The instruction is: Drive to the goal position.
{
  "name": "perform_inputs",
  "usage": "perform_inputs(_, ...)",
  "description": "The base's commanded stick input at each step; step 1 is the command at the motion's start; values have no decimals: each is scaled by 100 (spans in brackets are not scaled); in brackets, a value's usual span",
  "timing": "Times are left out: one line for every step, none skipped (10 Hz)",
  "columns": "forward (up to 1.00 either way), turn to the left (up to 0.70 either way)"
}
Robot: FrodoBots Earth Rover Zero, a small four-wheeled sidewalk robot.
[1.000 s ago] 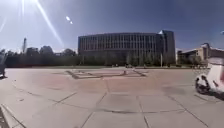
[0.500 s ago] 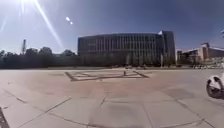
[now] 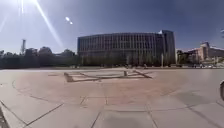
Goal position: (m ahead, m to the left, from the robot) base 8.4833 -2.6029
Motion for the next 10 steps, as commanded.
perform_inputs(70,-1)
perform_inputs(70,-1)
perform_inputs(70,-1)
perform_inputs(70,-1)
perform_inputs(70,-1)
perform_inputs(70,-1)
perform_inputs(70,-1)
perform_inputs(70,-1)
perform_inputs(70,-1)
perform_inputs(70,-1)
